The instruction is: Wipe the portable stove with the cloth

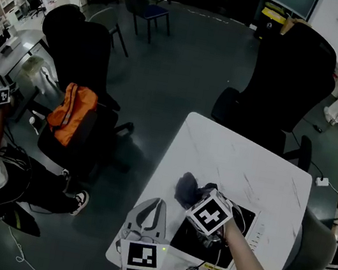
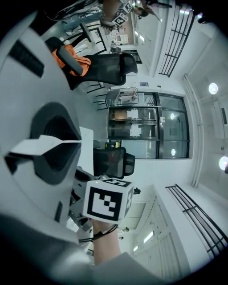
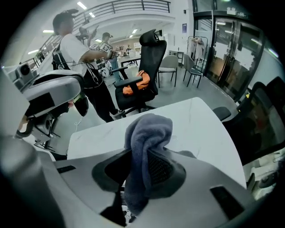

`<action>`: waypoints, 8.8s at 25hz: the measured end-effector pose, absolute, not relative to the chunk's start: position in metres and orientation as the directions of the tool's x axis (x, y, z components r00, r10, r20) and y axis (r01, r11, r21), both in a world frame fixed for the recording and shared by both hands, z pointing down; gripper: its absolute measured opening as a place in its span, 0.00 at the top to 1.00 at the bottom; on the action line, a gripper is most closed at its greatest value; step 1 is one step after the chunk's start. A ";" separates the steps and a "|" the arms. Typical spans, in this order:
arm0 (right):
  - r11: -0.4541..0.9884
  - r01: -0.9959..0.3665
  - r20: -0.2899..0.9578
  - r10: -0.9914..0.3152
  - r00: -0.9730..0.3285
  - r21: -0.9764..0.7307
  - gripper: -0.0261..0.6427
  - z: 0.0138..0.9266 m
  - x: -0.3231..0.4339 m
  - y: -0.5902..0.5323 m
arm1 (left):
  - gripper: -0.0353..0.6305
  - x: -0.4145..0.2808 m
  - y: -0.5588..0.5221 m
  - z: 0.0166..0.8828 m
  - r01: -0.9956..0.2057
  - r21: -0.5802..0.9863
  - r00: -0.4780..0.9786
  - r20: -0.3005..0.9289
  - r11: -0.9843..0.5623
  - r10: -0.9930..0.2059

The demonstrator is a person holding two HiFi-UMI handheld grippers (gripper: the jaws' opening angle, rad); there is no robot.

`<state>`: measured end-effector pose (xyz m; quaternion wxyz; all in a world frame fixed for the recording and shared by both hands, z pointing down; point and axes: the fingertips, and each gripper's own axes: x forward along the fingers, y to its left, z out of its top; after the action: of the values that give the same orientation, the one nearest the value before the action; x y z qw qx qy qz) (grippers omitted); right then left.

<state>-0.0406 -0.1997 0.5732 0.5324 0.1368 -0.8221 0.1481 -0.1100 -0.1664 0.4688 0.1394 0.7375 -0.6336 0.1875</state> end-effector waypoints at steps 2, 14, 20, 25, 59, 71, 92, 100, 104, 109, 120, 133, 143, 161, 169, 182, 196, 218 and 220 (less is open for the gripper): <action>0.917 -0.382 0.920 -0.046 -0.388 -0.115 0.80 0.574 -0.040 -0.192 | 0.91 -0.110 -0.164 0.469 -0.988 -0.026 0.124 0.456 -0.152 -0.881; 0.916 -0.349 0.916 0.048 -0.397 -0.199 0.80 0.574 -0.046 -0.141 | 0.91 -0.116 -0.150 0.465 -0.990 -0.022 0.111 0.457 -0.136 -0.883; 0.923 -0.320 0.915 0.075 -0.397 -0.215 0.80 0.573 -0.051 -0.117 | 0.91 -0.117 -0.138 0.462 -0.991 -0.023 0.109 0.455 -0.134 -0.884; 0.947 -0.250 0.911 0.089 -0.403 -0.203 0.80 0.571 -0.061 -0.101 | 0.91 -0.121 -0.127 0.459 -0.992 -0.026 0.098 0.453 -0.123 -0.886; 0.900 -0.304 0.876 0.150 -0.457 -0.313 0.80 0.563 -0.025 -0.001 | 0.91 -0.112 -0.097 0.439 -0.991 -0.062 0.085 0.424 -0.122 -0.901; 0.809 -0.491 0.874 0.054 -0.483 -0.322 0.80 0.567 0.030 -0.002 | 0.91 -0.059 -0.100 0.442 -0.970 -0.065 0.183 0.435 -0.234 -0.882; 0.674 -0.651 0.865 -0.036 -0.501 -0.349 0.80 0.572 0.097 0.003 | 0.91 0.000 -0.101 0.444 -0.940 -0.081 0.267 0.434 -0.332 -0.860; 0.637 -0.688 0.865 -0.066 -0.497 -0.347 0.80 0.571 0.123 0.009 | 0.91 0.023 -0.098 0.444 -0.927 -0.085 0.296 0.435 -0.366 -0.851; 0.624 -0.698 0.865 -0.070 -0.497 -0.351 0.80 0.570 0.136 0.016 | 0.91 0.031 -0.095 0.442 -0.924 -0.092 0.299 0.433 -0.372 -0.850; 0.609 -0.716 0.870 -0.084 -0.486 -0.341 0.80 0.572 0.153 0.028 | 0.91 0.036 -0.089 0.443 -0.923 -0.098 0.298 0.431 -0.373 -0.851; 0.559 -0.756 0.878 -0.097 -0.468 -0.341 0.80 0.580 0.170 0.062 | 0.91 0.046 -0.078 0.447 -0.916 -0.081 0.324 0.423 -0.392 -0.846; 0.457 -0.834 0.887 -0.180 -0.426 -0.308 0.80 0.607 0.116 0.053 | 0.91 -0.006 -0.056 0.449 -0.911 -0.078 0.337 0.423 -0.404 -0.841; 0.396 -0.876 0.881 -0.262 -0.395 -0.275 0.80 0.618 0.083 0.040 | 0.91 -0.050 -0.038 0.444 -0.916 -0.073 0.330 0.418 -0.394 -0.847; 0.457 -0.857 0.897 -0.233 -0.375 -0.239 0.80 0.625 0.029 0.021 | 0.91 -0.112 -0.026 0.446 -0.937 -0.063 0.289 0.418 -0.345 -0.861; 0.491 -0.834 0.896 -0.210 -0.392 -0.250 0.80 0.625 0.001 0.017 | 0.91 -0.137 -0.025 0.444 -0.954 -0.058 0.245 0.413 -0.293 -0.877; 0.542 -0.804 0.898 -0.187 -0.398 -0.243 0.80 0.626 -0.032 0.011 | 0.91 -0.169 -0.015 0.450 -0.972 -0.045 0.192 0.416 -0.231 -0.889; 0.553 -0.794 0.879 -0.212 -0.427 -0.252 0.80 0.618 -0.061 0.014 | 0.91 -0.179 -0.009 0.453 -0.963 -0.055 0.216 0.420 -0.262 -0.881; 0.355 -0.891 0.886 -0.258 -0.385 -0.284 0.80 0.612 0.076 0.062 | 0.91 -0.038 -0.028 0.444 -0.879 -0.048 0.417 0.404 -0.475 -0.814; 0.352 -0.892 0.887 -0.256 -0.385 -0.285 0.80 0.610 0.090 0.066 | 0.91 -0.027 -0.030 0.444 -0.877 -0.050 0.419 0.405 -0.478 -0.812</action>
<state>0.0901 0.0659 0.6102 0.3884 0.3960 -0.7246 0.4091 -0.0271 -0.0301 0.4438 0.0851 0.8381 -0.5040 0.1907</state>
